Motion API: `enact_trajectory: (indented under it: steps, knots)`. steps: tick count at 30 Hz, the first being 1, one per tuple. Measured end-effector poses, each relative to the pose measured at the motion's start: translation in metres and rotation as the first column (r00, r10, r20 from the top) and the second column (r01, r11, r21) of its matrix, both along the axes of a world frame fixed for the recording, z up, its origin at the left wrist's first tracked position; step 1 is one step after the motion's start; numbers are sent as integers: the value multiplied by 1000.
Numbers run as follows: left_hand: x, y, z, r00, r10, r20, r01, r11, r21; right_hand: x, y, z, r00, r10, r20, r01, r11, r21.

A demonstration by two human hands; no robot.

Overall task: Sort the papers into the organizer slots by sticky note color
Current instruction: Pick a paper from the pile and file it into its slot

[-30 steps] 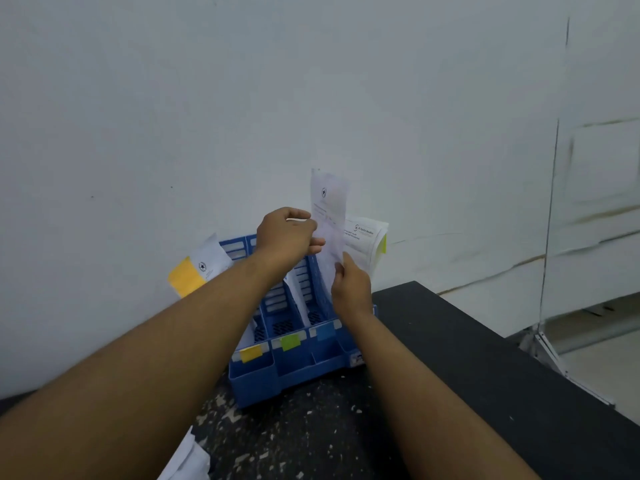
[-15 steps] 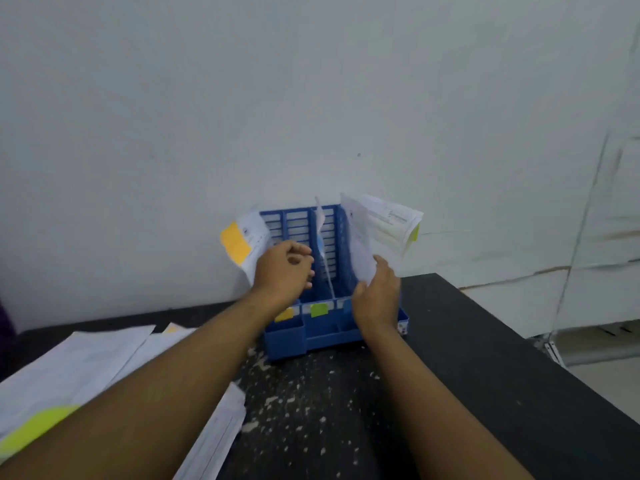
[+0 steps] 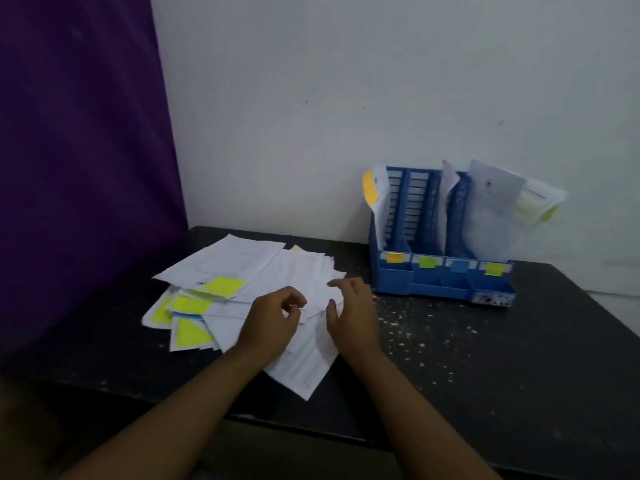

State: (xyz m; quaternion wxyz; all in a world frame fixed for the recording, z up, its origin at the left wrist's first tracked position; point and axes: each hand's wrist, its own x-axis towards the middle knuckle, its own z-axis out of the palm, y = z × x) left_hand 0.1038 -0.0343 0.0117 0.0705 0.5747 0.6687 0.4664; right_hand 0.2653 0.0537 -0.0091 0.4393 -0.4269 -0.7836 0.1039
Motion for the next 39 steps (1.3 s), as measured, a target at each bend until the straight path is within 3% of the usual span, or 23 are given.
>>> enact_trajectory:
  steps: [6, 10, 14, 25, 32, 39]
  knots:
    - [-83, -44, -26, 969, 246, -11, -246, 969, -15, -58, -34, -21, 961, 250, 117, -249, 968, -20]
    - [-127, -61, -38, 887, 461, 9, -460, 887, -42, -74, -43, -35, 949, 267, 169, -266, 964, -29]
    - [-149, -67, -37, 804, 592, -46, -589, 786, -189, -72, -40, -38, 948, 237, 210, -237, 971, -29]
    - [-179, -22, 1, 746, 637, -195, -628, 575, -524, -69, -46, -33, 932, 276, 235, -270, 961, -58]
    - [-193, 2, 14, 735, 611, -295, -648, 503, -572, -70, -46, -33, 939, 273, 207, -271, 962, -37]
    - [-216, 23, 2, 761, 602, -242, -587, 482, -650, -69, -45, -33, 942, 277, 188, -271, 961, -60]
